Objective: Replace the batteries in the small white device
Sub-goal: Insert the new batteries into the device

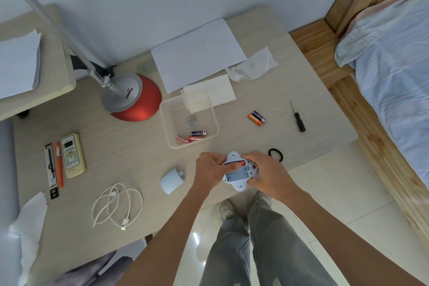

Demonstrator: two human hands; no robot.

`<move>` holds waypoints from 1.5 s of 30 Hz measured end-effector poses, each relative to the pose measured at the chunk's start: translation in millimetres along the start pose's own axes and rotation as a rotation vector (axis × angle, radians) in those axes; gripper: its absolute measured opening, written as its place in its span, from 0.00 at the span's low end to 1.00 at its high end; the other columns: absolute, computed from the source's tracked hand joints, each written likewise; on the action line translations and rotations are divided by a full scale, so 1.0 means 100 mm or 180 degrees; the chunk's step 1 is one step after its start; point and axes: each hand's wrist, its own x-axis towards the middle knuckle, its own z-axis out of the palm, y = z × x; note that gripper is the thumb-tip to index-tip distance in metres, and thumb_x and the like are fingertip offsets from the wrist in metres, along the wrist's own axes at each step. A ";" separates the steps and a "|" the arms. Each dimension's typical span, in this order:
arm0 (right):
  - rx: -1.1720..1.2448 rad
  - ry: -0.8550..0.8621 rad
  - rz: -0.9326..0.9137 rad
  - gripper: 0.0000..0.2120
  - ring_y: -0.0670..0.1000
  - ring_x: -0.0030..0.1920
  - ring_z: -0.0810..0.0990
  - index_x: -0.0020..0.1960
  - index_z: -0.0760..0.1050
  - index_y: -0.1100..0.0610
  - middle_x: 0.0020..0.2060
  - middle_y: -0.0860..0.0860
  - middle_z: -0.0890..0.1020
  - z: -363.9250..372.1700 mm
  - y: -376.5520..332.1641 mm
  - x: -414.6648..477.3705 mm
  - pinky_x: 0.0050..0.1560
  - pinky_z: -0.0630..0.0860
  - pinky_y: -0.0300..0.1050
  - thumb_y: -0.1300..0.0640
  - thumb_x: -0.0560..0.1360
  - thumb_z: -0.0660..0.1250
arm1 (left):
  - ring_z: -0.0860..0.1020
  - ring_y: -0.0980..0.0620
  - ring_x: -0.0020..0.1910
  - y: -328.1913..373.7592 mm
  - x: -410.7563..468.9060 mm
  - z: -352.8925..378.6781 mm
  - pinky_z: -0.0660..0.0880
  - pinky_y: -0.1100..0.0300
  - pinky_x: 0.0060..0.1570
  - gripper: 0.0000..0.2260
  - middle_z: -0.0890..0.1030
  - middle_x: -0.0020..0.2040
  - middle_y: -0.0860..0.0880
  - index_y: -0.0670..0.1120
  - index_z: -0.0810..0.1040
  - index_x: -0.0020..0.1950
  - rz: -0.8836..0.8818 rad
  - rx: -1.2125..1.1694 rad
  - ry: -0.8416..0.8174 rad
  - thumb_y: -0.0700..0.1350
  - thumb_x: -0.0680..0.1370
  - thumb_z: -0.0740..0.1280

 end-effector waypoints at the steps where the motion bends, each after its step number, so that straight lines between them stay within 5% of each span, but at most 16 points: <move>1: -0.0013 0.0006 0.0011 0.28 0.45 0.53 0.81 0.69 0.73 0.49 0.54 0.40 0.77 0.00 0.00 0.00 0.56 0.82 0.40 0.52 0.72 0.81 | 0.87 0.50 0.43 0.01 -0.01 0.00 0.84 0.55 0.46 0.15 0.89 0.43 0.48 0.45 0.90 0.48 0.0011 -0.0032 0.0013 0.53 0.69 0.85; 5: -0.0026 0.0006 -0.0001 0.29 0.44 0.52 0.81 0.68 0.73 0.48 0.53 0.38 0.76 0.00 0.02 0.01 0.54 0.83 0.41 0.52 0.71 0.81 | 0.87 0.52 0.44 -0.01 -0.09 0.00 0.84 0.59 0.45 0.16 0.90 0.45 0.51 0.46 0.91 0.53 0.0107 -0.0222 -0.0011 0.53 0.70 0.84; 8: 0.0023 0.0012 -0.0002 0.29 0.43 0.53 0.81 0.68 0.73 0.47 0.54 0.38 0.76 0.02 0.02 0.03 0.54 0.82 0.38 0.50 0.71 0.82 | 0.87 0.53 0.51 -0.09 -0.21 -0.07 0.85 0.59 0.53 0.20 0.89 0.54 0.51 0.48 0.88 0.61 0.0149 -0.0533 -0.0236 0.50 0.71 0.84; 14: 0.0075 0.0091 -0.0084 0.28 0.44 0.52 0.80 0.67 0.73 0.47 0.53 0.38 0.76 0.06 -0.07 0.09 0.53 0.84 0.44 0.51 0.71 0.81 | 0.84 0.54 0.64 -0.31 -0.49 -0.11 0.83 0.58 0.60 0.38 0.85 0.65 0.55 0.55 0.76 0.75 0.0328 -0.1028 -0.0548 0.31 0.69 0.82; 20: -0.0195 -0.0335 -0.0282 0.35 0.42 0.56 0.77 0.69 0.73 0.44 0.59 0.40 0.76 -0.17 -0.07 0.21 0.54 0.79 0.40 0.43 0.66 0.81 | 0.83 0.45 0.66 -0.36 -0.41 -0.10 0.84 0.44 0.62 0.37 0.84 0.66 0.48 0.47 0.81 0.71 0.0368 -0.1211 -0.0198 0.36 0.64 0.87; 22: 0.0042 -0.0417 -0.0068 0.34 0.42 0.55 0.78 0.70 0.75 0.43 0.61 0.38 0.77 -0.41 -0.03 0.29 0.53 0.78 0.39 0.48 0.66 0.82 | 0.84 0.47 0.64 -0.35 -0.42 -0.09 0.84 0.42 0.61 0.35 0.86 0.64 0.50 0.50 0.84 0.68 0.0241 -0.1344 -0.0197 0.36 0.63 0.87; 24: 0.0525 0.0055 0.0227 0.24 0.45 0.48 0.82 0.64 0.82 0.46 0.56 0.42 0.83 -0.62 0.03 0.42 0.51 0.80 0.43 0.58 0.70 0.80 | 0.85 0.48 0.63 -0.36 -0.42 -0.07 0.84 0.41 0.61 0.33 0.86 0.63 0.50 0.51 0.85 0.67 0.0167 -0.1451 -0.0220 0.34 0.64 0.86; 28: -0.0047 0.0982 0.0387 0.10 0.50 0.41 0.81 0.55 0.85 0.48 0.45 0.46 0.84 -0.75 0.09 0.72 0.49 0.82 0.52 0.58 0.75 0.72 | 0.84 0.48 0.64 -0.34 -0.42 -0.07 0.84 0.43 0.61 0.34 0.86 0.64 0.50 0.52 0.85 0.67 0.0103 -0.1514 -0.0167 0.42 0.61 0.87; 32: -0.0878 0.0819 0.0418 0.09 0.56 0.47 0.81 0.57 0.83 0.50 0.46 0.51 0.81 -0.69 0.03 0.91 0.45 0.77 0.50 0.54 0.79 0.68 | 0.84 0.47 0.64 -0.33 -0.43 -0.09 0.83 0.40 0.62 0.35 0.86 0.65 0.49 0.52 0.85 0.67 0.0065 -0.1554 -0.0177 0.40 0.61 0.87; 38: -0.1298 0.0900 0.0371 0.11 0.57 0.41 0.81 0.51 0.82 0.52 0.44 0.50 0.77 -0.57 0.09 1.00 0.39 0.77 0.49 0.47 0.83 0.66 | 0.85 0.48 0.63 -0.31 -0.42 -0.09 0.83 0.42 0.64 0.34 0.86 0.64 0.48 0.48 0.84 0.69 -0.0009 -0.1639 -0.0240 0.32 0.65 0.85; 45: -0.1500 0.1015 -0.0032 0.10 0.58 0.41 0.80 0.57 0.76 0.57 0.53 0.54 0.74 -0.55 0.12 0.85 0.34 0.77 0.51 0.51 0.84 0.65 | 0.84 0.52 0.62 -0.26 -0.49 -0.06 0.83 0.52 0.64 0.33 0.85 0.65 0.47 0.46 0.83 0.70 0.0014 -0.1747 -0.0136 0.32 0.67 0.84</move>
